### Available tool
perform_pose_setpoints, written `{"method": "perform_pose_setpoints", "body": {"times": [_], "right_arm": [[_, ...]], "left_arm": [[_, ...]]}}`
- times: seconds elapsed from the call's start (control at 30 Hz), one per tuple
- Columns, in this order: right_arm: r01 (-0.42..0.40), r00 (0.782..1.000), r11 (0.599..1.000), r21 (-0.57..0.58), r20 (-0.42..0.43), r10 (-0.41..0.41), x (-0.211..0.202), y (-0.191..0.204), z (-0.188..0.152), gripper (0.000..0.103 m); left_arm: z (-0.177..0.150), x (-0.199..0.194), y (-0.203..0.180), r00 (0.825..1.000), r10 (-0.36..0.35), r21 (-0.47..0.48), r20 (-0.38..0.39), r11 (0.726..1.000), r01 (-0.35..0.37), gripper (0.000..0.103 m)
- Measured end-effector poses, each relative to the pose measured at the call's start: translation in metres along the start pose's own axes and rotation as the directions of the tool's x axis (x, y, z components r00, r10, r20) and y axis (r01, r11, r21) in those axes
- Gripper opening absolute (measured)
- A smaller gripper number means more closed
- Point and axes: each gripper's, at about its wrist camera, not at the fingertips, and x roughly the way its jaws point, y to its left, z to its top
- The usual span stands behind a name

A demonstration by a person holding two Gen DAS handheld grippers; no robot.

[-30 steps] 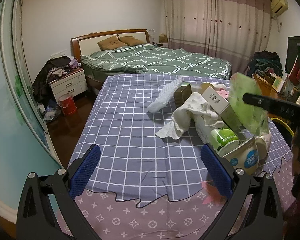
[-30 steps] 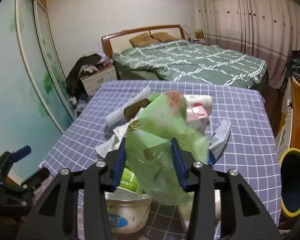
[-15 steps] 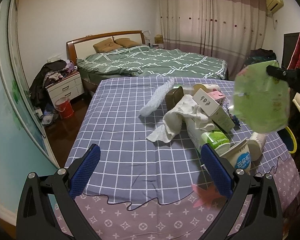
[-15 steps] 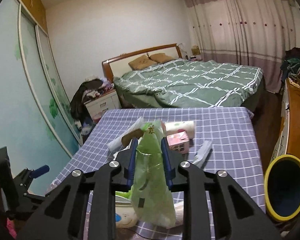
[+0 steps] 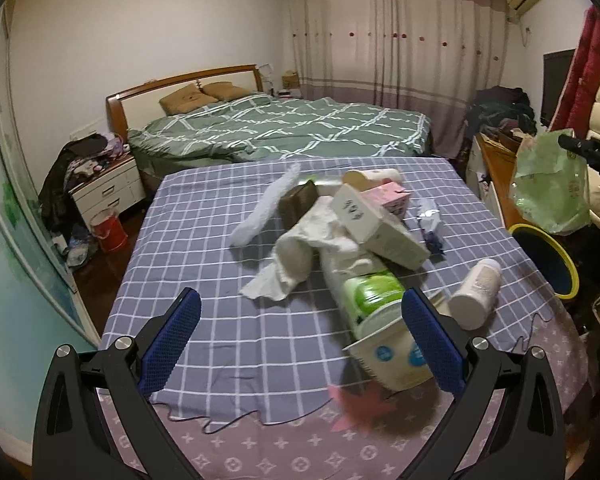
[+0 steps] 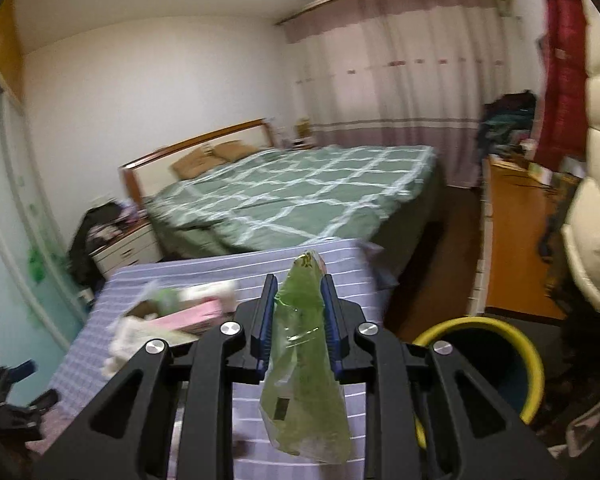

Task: Collect trash
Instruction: 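Lift the green bag with the right gripper and release it into the bin, then grasp the white yogurt cup with the left gripper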

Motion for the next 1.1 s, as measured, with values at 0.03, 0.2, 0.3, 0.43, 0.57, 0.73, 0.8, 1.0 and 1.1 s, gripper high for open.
{"method": "perform_pose_setpoints", "body": {"times": [0.03, 0.2, 0.3, 0.43, 0.57, 0.73, 0.8, 1.0, 1.1], "right_arm": [[0.024, 1.000, 1.000, 0.009, -0.005, -0.024, 0.004, -0.012, -0.001, 0.021], [0.157, 0.985, 0.986, 0.058, -0.082, -0.152, 0.041, -0.073, -0.011, 0.021], [0.207, 0.969, 0.975, 0.079, -0.151, -0.194, 0.067, -0.101, -0.025, 0.022], [0.250, 0.948, 0.962, 0.105, -0.228, -0.222, 0.094, -0.127, -0.048, 0.024], [0.281, 0.934, 0.950, 0.133, -0.267, -0.239, 0.108, -0.143, -0.064, 0.036], [0.287, 0.935, 0.945, 0.156, -0.263, -0.240, 0.102, -0.145, -0.069, 0.050], [0.278, 0.939, 0.948, 0.157, -0.252, -0.234, 0.096, -0.140, -0.070, 0.053], [0.240, 0.952, 0.959, 0.147, -0.227, -0.204, 0.081, -0.123, -0.073, 0.057], [0.228, 0.957, 0.964, 0.137, -0.216, -0.195, 0.075, -0.115, -0.074, 0.058]], "left_arm": [[0.001, 0.000, -0.004, 1.000, -0.008, 0.005, 0.002, 1.000, 0.008, 0.099], [0.008, 0.000, -0.022, 0.999, -0.035, 0.028, 0.011, 0.999, 0.034, 0.099], [0.010, 0.002, -0.030, 0.999, -0.054, 0.032, 0.003, 0.998, 0.053, 0.099], [0.011, 0.008, -0.038, 0.998, -0.064, 0.036, -0.014, 0.997, 0.065, 0.099], [0.010, 0.012, -0.044, 0.997, -0.070, 0.048, -0.027, 0.996, 0.071, 0.099], [0.006, 0.016, -0.048, 0.996, -0.074, 0.060, -0.042, 0.995, 0.077, 0.099], [0.002, 0.017, -0.049, 0.995, -0.081, 0.062, -0.056, 0.994, 0.084, 0.099], [-0.013, 0.028, -0.057, 0.989, -0.103, 0.070, -0.104, 0.991, 0.111, 0.099], [-0.019, 0.035, -0.060, 0.987, -0.105, 0.074, -0.124, 0.991, 0.114, 0.099]]}}
